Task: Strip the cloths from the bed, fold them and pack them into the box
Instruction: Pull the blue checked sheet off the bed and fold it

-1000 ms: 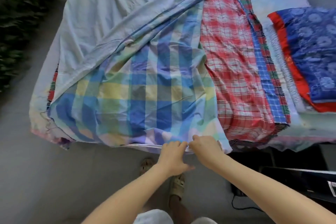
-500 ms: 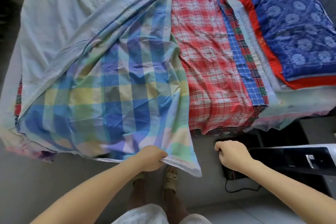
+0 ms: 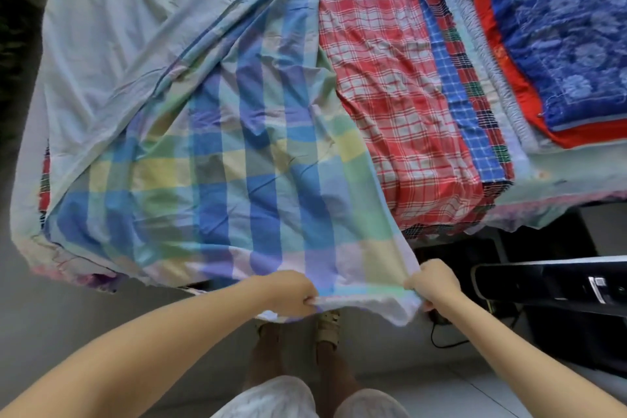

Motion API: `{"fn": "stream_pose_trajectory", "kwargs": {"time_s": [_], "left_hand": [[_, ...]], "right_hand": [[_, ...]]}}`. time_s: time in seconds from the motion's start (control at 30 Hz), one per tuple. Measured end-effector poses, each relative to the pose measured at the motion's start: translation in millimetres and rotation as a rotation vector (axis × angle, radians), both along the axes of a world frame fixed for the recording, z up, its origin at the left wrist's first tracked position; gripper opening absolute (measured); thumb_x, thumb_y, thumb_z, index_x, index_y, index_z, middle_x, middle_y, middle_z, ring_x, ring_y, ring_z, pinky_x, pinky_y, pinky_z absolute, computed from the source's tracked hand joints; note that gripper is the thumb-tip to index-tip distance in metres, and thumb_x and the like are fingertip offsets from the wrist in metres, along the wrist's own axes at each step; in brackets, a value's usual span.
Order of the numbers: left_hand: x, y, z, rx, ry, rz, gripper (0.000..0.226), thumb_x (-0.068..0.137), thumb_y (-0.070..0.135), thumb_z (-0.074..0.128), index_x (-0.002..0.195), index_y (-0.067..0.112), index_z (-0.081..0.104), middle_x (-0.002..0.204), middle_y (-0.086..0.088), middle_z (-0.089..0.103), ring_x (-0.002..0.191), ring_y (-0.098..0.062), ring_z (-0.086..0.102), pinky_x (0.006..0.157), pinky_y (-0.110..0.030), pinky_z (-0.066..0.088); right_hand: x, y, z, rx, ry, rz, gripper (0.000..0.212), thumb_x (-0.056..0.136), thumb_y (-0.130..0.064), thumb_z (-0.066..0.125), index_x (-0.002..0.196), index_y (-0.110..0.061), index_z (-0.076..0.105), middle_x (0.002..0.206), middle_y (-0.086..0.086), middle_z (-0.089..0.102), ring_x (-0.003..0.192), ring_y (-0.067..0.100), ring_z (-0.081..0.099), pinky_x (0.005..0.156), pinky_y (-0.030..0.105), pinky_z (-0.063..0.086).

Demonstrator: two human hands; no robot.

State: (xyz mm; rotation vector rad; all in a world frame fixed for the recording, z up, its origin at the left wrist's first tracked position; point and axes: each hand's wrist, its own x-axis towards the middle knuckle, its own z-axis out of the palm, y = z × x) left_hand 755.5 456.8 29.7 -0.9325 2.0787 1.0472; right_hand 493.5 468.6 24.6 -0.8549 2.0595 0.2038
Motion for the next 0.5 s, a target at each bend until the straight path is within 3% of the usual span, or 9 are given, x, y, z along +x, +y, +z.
{"fn": "stream_pose_trajectory", "kwargs": {"time_s": [0.1,0.23,0.33,0.43,0.5], "left_hand": [[-21.5,17.7,-22.9,0.117,-0.071,-0.092,0.043,0.095,0.037,0.040,0.085,0.004,0.067,0.083,-0.019,0.069,0.074,-0.037,0.060,0.065,-0.031,0.042],[-18.0,7.6,-30.8,0.105,-0.101,-0.051,0.023,0.088,0.026,0.055,0.097,0.008,0.064,0.092,-0.013,0.066,0.077,-0.033,0.061,0.076,-0.038,0.053],[-2.7,-16.8,-20.9,0.019,-0.153,0.019,0.022,0.086,0.015,0.053,0.102,0.005,0.064,0.096,-0.012,0.062,0.089,-0.033,0.058,0.069,-0.035,0.045],[22.1,-38.8,-8.7,-0.081,-0.187,0.165,0.013,0.088,0.010,0.044,0.084,0.008,0.056,0.090,-0.014,0.057,0.085,-0.034,0.054,0.065,-0.032,0.038],[45.2,-47.7,-8.7,-0.136,-0.186,0.249,0.014,0.087,0.010,0.042,0.084,0.009,0.056,0.097,-0.018,0.063,0.087,-0.034,0.058,0.067,-0.034,0.043]], "right_hand": [[-7.7,10.5,-9.2,0.061,0.041,0.066,0.016,0.077,-0.012,0.068,0.067,-0.004,0.057,0.069,0.011,0.062,0.064,0.031,0.065,0.055,0.034,0.055],[-2.9,-11.2,-24.9,0.078,0.086,0.233,0.015,0.083,-0.011,0.062,0.071,-0.005,0.055,0.068,0.008,0.058,0.060,0.026,0.063,0.057,0.035,0.059],[3.0,-24.8,-23.9,0.159,0.119,0.396,0.013,0.082,-0.003,0.052,0.069,-0.004,0.058,0.059,0.007,0.063,0.052,0.020,0.063,0.053,0.028,0.054],[14.5,-38.6,-20.4,0.133,0.179,0.528,0.015,0.077,0.001,0.045,0.068,-0.007,0.055,0.060,0.004,0.064,0.053,0.018,0.060,0.058,0.025,0.050],[26.0,-50.4,-18.1,0.100,0.177,0.567,0.016,0.079,0.001,0.043,0.068,-0.008,0.052,0.064,0.004,0.065,0.053,0.019,0.060,0.059,0.026,0.050]]}}
